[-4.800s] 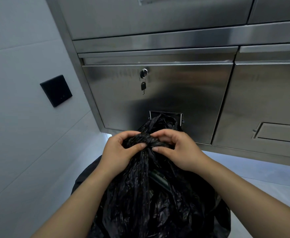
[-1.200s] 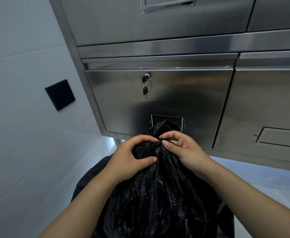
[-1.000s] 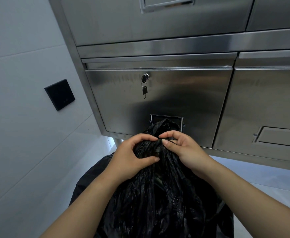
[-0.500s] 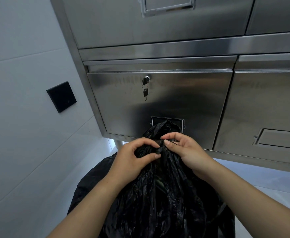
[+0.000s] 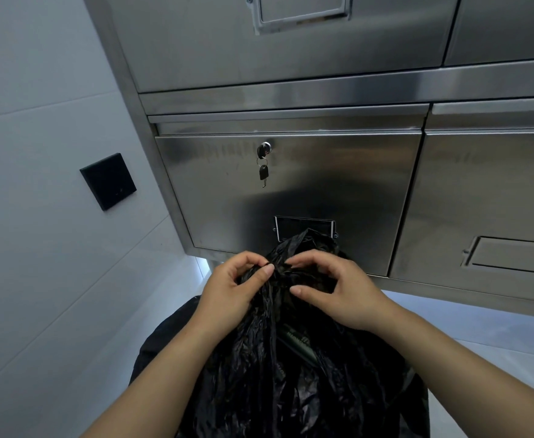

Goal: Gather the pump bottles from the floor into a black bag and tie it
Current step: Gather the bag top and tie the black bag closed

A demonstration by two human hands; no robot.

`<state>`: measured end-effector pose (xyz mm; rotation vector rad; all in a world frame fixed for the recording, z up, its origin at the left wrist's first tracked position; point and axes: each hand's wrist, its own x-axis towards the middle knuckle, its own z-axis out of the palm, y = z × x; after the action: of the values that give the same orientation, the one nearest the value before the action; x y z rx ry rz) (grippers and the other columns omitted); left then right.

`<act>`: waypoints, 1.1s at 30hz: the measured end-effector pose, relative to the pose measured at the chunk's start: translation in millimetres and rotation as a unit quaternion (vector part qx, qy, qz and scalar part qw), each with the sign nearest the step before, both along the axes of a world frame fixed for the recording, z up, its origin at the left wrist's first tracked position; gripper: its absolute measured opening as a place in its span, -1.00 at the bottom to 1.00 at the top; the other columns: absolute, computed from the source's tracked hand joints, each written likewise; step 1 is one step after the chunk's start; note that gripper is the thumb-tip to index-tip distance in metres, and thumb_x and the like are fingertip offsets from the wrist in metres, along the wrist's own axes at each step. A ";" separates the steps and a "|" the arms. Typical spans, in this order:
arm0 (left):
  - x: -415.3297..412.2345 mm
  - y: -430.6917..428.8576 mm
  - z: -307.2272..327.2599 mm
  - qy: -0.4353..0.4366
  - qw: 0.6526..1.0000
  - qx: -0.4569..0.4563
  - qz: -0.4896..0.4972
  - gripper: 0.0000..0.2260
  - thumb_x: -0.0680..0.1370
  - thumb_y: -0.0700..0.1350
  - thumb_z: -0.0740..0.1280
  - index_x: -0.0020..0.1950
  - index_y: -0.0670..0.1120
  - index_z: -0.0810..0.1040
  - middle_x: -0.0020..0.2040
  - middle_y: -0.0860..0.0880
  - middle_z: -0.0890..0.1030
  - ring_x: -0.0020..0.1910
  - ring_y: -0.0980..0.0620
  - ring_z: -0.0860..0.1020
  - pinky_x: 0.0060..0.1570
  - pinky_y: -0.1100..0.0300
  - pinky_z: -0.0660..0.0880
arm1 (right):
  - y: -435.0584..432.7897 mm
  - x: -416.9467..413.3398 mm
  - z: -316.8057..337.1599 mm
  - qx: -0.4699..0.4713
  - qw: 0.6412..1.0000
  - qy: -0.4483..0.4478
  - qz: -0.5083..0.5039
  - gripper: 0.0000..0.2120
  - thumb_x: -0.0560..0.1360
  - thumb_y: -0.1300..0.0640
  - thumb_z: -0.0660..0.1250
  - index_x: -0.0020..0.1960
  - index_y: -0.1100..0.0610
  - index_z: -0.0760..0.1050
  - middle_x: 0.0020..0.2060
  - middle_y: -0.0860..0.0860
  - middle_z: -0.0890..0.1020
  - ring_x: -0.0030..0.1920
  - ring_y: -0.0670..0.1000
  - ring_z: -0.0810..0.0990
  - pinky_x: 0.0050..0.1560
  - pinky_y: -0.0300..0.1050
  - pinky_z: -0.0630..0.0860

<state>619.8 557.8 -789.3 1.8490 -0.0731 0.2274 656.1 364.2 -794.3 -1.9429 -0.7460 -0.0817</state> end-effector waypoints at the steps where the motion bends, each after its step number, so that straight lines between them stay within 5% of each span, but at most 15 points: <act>1: 0.4 0.6 0.9 0.001 1.000 -0.003 0.003 -0.96 0.47 -0.01 0.40 -0.17 0.06 0.60 -0.18 0.03 0.68 -0.17 0.05 0.64 -0.05 0.05 0.57 | 1.4 -1.1 1.3 0.007 1.000 -0.016 -0.003 -0.71 0.36 0.01 0.46 0.06 -0.15 0.55 -0.02 -0.18 0.62 0.08 -0.20 0.56 0.14 -0.31 0.43; 5: -1.1 -4.7 3.7 0.003 1.000 -0.007 -0.002 -0.98 0.46 -0.07 0.42 -0.17 0.03 0.62 -0.18 -0.03 0.67 -0.16 0.09 0.61 -0.03 0.11 0.54 | 12.7 -5.1 0.7 0.035 0.997 -0.058 -0.047 -0.74 0.31 0.00 0.53 -0.02 -0.08 0.63 -0.08 -0.21 0.60 0.01 -0.20 0.57 0.06 -0.40 0.39; 14: -4.9 -7.7 4.5 0.005 0.999 -0.040 -0.018 -0.86 0.48 -0.09 0.40 0.03 0.01 0.60 -0.10 0.01 0.70 -0.07 0.09 0.65 -0.06 0.25 0.56 | 22.7 -2.9 -6.5 0.128 0.988 -0.019 -0.088 -0.89 0.31 0.11 0.52 -0.19 -0.04 0.66 -0.17 -0.11 0.67 -0.07 -0.16 0.62 0.07 -0.27 0.47; 20: -4.5 -0.4 5.9 0.040 0.998 -0.041 -0.040 -0.78 0.55 0.05 0.26 0.11 0.11 0.63 0.02 0.13 0.69 0.06 0.17 0.62 0.07 0.30 0.52 | 20.1 1.6 -11.0 0.127 0.987 0.045 -0.093 -0.85 0.38 0.07 0.47 -0.25 -0.20 0.60 -0.20 -0.22 0.67 -0.12 -0.21 0.62 -0.02 -0.32 0.49; 26: -5.2 5.3 3.2 0.094 0.992 -0.056 -0.065 -0.82 0.54 -0.18 0.34 0.08 0.03 0.63 -0.12 0.02 0.73 -0.20 0.15 0.67 -0.19 0.36 0.52 | 13.5 8.7 -20.4 0.138 0.982 0.074 -0.107 -0.87 0.41 0.08 0.43 -0.24 -0.16 0.59 -0.29 -0.22 0.66 -0.25 -0.21 0.59 -0.15 -0.32 0.49; 30: -3.5 0.2 -1.0 0.106 0.991 -0.054 -0.058 -0.79 0.44 -0.19 0.45 0.03 0.03 0.64 -0.10 -0.04 0.71 -0.11 0.02 0.69 -0.12 0.31 0.56 | 15.5 8.4 -22.9 0.133 0.982 0.084 -0.101 -0.87 0.42 0.07 0.42 -0.23 -0.16 0.59 -0.27 -0.22 0.66 -0.23 -0.22 0.59 -0.15 -0.34 0.49; 33: -2.0 -1.9 -2.3 0.088 0.995 -0.038 -0.015 -0.79 0.37 -0.21 0.51 -0.08 0.05 0.66 -0.24 0.04 0.69 -0.22 0.05 0.67 -0.20 0.35 0.54 | 14.6 7.8 -24.3 0.131 0.980 0.115 -0.098 -0.96 0.42 0.03 0.41 -0.21 -0.10 0.60 -0.25 -0.14 0.68 -0.18 -0.12 0.63 -0.09 -0.21 0.54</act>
<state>617.8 555.9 -791.6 1.7829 0.0285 0.0453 664.0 378.8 -818.7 -1.7313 -0.3693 -0.0711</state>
